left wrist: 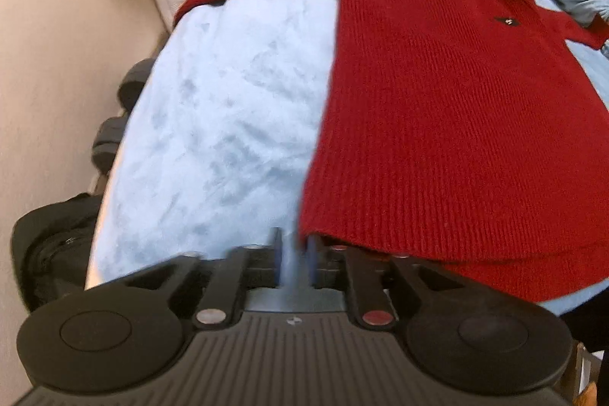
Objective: Fold small clothes
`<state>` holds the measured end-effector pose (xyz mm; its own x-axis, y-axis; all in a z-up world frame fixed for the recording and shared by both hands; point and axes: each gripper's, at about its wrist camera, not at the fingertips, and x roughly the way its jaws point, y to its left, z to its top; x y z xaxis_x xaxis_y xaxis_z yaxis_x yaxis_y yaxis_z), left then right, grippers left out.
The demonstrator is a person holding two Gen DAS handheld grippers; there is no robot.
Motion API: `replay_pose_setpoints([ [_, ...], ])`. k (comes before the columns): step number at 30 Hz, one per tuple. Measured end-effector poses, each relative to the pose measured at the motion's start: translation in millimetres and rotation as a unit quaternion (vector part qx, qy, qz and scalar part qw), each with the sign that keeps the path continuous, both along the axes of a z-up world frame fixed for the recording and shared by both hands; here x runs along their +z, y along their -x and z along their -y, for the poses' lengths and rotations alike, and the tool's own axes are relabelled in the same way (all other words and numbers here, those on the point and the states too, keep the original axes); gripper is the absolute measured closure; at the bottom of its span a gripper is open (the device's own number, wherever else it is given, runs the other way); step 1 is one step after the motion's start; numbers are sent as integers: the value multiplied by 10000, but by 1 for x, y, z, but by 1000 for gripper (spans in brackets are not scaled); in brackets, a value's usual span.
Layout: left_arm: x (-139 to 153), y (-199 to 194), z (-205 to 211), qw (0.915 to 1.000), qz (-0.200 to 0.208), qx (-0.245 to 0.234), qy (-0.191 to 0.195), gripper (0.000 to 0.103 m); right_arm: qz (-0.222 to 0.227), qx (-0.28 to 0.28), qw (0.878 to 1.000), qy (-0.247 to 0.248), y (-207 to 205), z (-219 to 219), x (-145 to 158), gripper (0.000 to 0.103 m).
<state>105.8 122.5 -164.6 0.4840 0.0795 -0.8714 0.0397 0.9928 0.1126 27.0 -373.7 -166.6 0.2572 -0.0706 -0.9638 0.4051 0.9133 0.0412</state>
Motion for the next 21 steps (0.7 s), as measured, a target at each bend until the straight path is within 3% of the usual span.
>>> replay_pose_setpoints([
  [1, 4, 4, -3, 10000, 8, 1, 10, 60, -80, -13, 9999, -59, 6, 3, 5, 42],
  [3, 15, 6, -17, 9998, 106, 128, 119, 52, 200, -28, 9995, -224, 16, 11, 22, 36],
  [5, 29, -6, -31, 9981, 280, 347, 414, 51, 567, -168, 9977, -343, 16, 21, 41, 31],
  [9, 55, -78, -48, 9835, 826, 948, 1300, 38, 1551, -446, 9857, -489, -26, 30, 73, 30],
  [12, 63, -151, -44, 9641, 1265, 1148, 2031, 18, 2339, -670, 9681, -605, -83, 28, 87, 20],
  [15, 49, -232, -31, 9571, 1150, 1355, 2287, 17, 2904, -860, 9519, -468, -155, 33, 89, 19],
  [21, -5, -345, -34, 9423, 661, 2219, 2417, 17, 2718, -1619, 9456, -756, -297, 68, 44, 19],
])
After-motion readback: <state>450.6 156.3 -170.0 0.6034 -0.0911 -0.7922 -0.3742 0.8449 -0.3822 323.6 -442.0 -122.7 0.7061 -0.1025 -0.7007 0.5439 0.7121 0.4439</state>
